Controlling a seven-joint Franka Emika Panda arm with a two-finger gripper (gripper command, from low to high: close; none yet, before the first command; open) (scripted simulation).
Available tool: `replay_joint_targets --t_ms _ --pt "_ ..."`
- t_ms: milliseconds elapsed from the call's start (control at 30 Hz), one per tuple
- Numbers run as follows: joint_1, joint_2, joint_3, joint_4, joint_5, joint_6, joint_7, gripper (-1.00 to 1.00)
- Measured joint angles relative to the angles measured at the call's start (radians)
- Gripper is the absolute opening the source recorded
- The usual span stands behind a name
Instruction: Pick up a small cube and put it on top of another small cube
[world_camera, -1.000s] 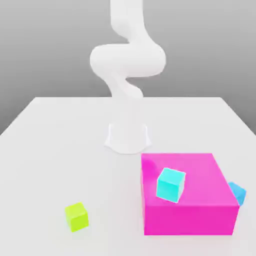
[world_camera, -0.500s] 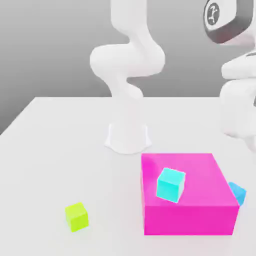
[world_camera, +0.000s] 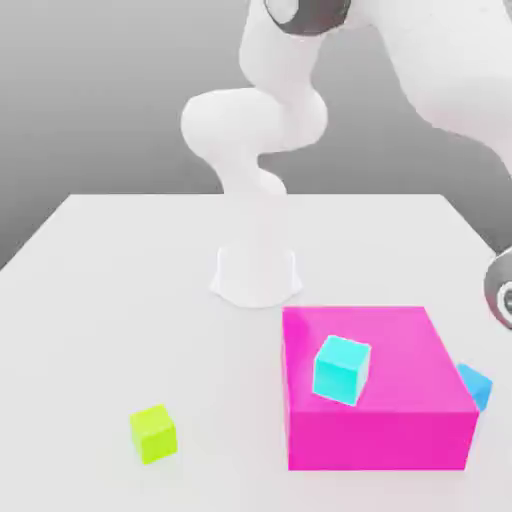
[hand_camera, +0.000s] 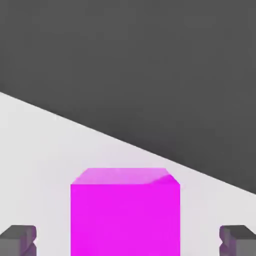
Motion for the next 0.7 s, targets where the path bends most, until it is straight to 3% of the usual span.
replay_joint_targets --t_ms 200,333,700 --pt "0.001 0.000 -0.001 0.000 0.003 0.000 -0.002 -1.00" --pt "-0.028 -0.119 0.021 -0.038 0.036 -0.081 -0.027 -1.00" --pt "-0.332 -0.425 -0.136 -0.397 0.148 -0.013 -0.220 -1.00"
